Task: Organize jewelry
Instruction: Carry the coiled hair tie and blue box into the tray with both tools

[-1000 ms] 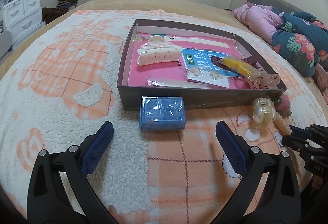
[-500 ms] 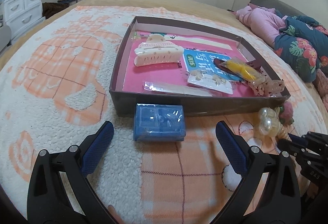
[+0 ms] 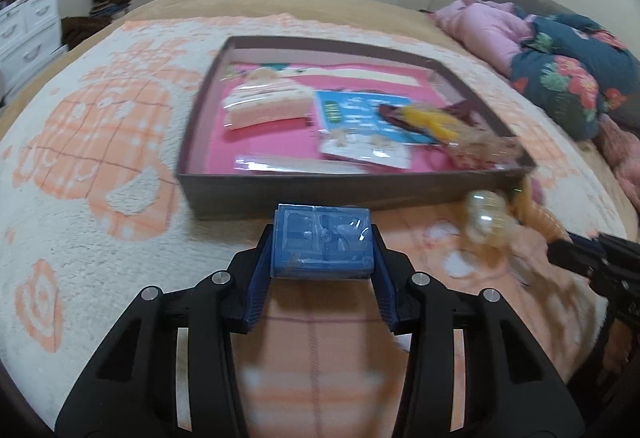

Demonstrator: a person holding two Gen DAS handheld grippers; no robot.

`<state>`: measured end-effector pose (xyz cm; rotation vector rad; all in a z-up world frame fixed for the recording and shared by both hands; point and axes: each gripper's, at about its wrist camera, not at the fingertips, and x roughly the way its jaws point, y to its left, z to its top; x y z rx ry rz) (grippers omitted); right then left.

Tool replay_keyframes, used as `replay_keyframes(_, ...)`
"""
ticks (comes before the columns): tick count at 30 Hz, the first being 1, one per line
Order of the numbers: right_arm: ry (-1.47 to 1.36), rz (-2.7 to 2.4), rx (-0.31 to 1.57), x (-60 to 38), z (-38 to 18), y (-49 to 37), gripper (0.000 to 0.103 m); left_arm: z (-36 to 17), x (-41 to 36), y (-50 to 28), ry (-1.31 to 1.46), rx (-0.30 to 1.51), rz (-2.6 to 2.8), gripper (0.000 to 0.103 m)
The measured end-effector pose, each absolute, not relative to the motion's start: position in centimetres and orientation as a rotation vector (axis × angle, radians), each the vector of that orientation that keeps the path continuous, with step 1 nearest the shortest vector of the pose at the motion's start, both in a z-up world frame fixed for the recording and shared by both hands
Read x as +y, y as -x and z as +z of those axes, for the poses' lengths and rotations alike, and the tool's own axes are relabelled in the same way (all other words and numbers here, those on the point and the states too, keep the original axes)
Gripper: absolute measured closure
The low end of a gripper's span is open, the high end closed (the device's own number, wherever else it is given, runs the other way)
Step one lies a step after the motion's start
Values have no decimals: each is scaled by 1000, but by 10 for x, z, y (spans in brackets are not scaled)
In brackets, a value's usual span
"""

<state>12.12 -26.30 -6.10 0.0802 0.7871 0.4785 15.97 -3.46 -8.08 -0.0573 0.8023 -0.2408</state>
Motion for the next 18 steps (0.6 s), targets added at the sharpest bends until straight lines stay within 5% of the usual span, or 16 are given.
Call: replay_keyframes(18, -116, 463, 700, -271, -39, -123, 86, -43, -65, -157, 23, 692, -327, 67)
